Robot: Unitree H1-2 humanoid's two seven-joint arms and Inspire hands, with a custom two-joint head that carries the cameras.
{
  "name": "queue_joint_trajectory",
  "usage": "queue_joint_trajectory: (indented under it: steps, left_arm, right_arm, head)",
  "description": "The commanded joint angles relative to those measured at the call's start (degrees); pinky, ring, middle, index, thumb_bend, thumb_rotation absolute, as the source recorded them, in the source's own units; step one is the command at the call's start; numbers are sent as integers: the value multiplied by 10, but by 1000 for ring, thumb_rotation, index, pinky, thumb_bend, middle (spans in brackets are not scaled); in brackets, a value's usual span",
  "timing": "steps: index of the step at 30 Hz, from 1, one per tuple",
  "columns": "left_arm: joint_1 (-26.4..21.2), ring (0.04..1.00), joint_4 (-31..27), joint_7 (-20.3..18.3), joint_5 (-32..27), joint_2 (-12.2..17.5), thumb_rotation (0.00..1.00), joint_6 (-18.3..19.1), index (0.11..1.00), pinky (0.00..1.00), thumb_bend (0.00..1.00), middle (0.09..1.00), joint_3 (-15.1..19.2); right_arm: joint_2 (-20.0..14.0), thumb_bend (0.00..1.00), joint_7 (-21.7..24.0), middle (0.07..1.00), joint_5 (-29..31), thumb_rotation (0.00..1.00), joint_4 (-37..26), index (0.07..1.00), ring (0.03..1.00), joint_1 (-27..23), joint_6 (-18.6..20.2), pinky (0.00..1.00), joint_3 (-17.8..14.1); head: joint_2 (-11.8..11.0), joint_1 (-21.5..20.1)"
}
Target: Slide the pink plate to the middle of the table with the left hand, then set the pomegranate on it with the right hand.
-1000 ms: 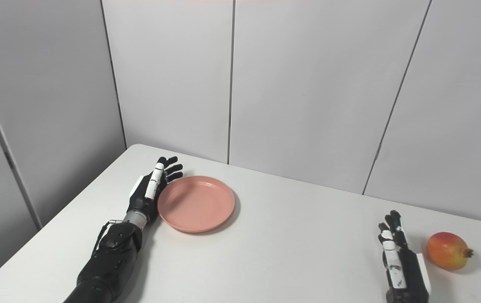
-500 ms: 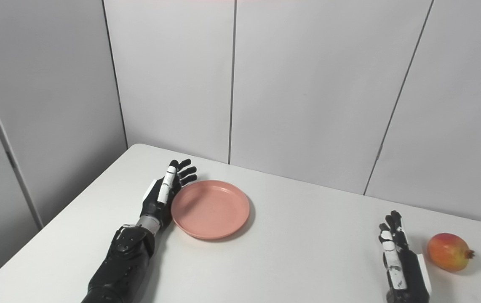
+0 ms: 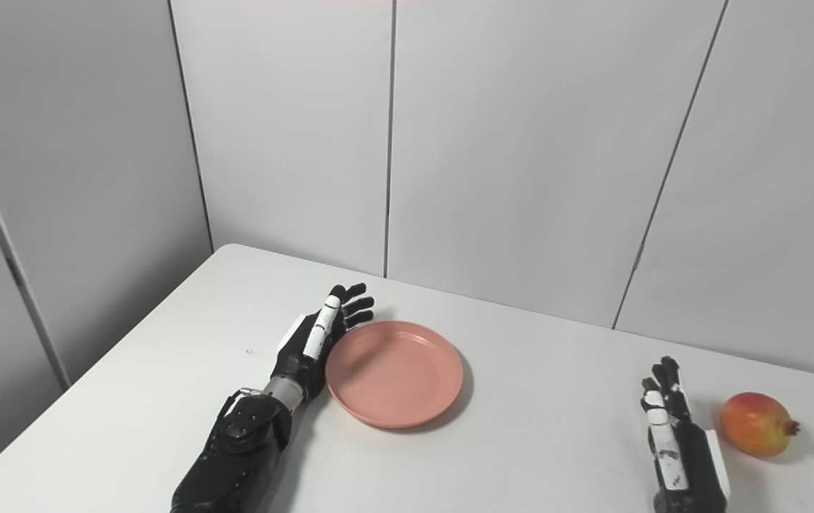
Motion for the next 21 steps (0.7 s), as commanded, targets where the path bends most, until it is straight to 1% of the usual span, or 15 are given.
queue_joint_trajectory:
  steps: [1, 4, 8, 10, 13, 17, 18, 19, 20, 21]
  left_arm:
    - [-5, 883, -18, 3, 7, -12, 1000, 14, 866, 872, 594, 876, -10]
    - [1, 899, -30, 9, 18, -19, 1000, 17, 890, 887, 584, 897, -18]
    - [12, 908, -55, 16, 28, -28, 1000, 27, 911, 876, 575, 913, -28]
    - [15, 908, -62, 17, 31, -30, 1000, 29, 914, 876, 573, 915, -30]
    - [22, 912, -69, 18, 36, -34, 1000, 28, 915, 900, 589, 917, -35]
    - [30, 909, -77, 20, 48, -35, 1000, 25, 914, 900, 571, 916, -46]
    - [33, 907, -83, 21, 55, -35, 1000, 30, 914, 897, 567, 915, -51]
    - [36, 905, -87, 22, 59, -35, 1000, 33, 917, 894, 571, 916, -54]
    - [38, 904, -91, 19, 59, -35, 1000, 38, 917, 893, 572, 916, -56]
    - [41, 911, -95, 17, 58, -35, 1000, 41, 922, 899, 576, 922, -58]
  right_arm:
    - [0, 520, 3, 994, 6, 842, -3, 1000, 979, -3, -11, 1000, 0]
    - [0, 543, 3, 990, 6, 836, 0, 1000, 974, -4, -14, 1000, 0]
    - [3, 536, 0, 990, 2, 843, 5, 1000, 975, -7, -12, 1000, 1]
    - [5, 538, -1, 991, 3, 842, 7, 1000, 976, -8, -11, 1000, 1]
    - [6, 545, -6, 979, -4, 832, 4, 995, 957, -8, -11, 991, 3]
    - [10, 564, -10, 974, -8, 825, -2, 992, 947, -7, -5, 992, 4]
    - [11, 568, -11, 973, -9, 823, -5, 993, 948, -6, -1, 992, 5]
    - [12, 569, -12, 970, -10, 823, -7, 994, 945, -5, 1, 988, 5]
    - [13, 569, -13, 969, -14, 823, -9, 994, 944, -5, 2, 986, 7]
    - [13, 573, -16, 968, -20, 828, -10, 995, 944, -4, 2, 983, 10]
  head:
    - [2, -2]
    - [6, -8]
    - [12, -22]
    - [17, -34]
    - [20, -42]
    - [27, -66]
    - [30, -80]
    - [30, -80]
    - [33, -98]
    - [33, -98]
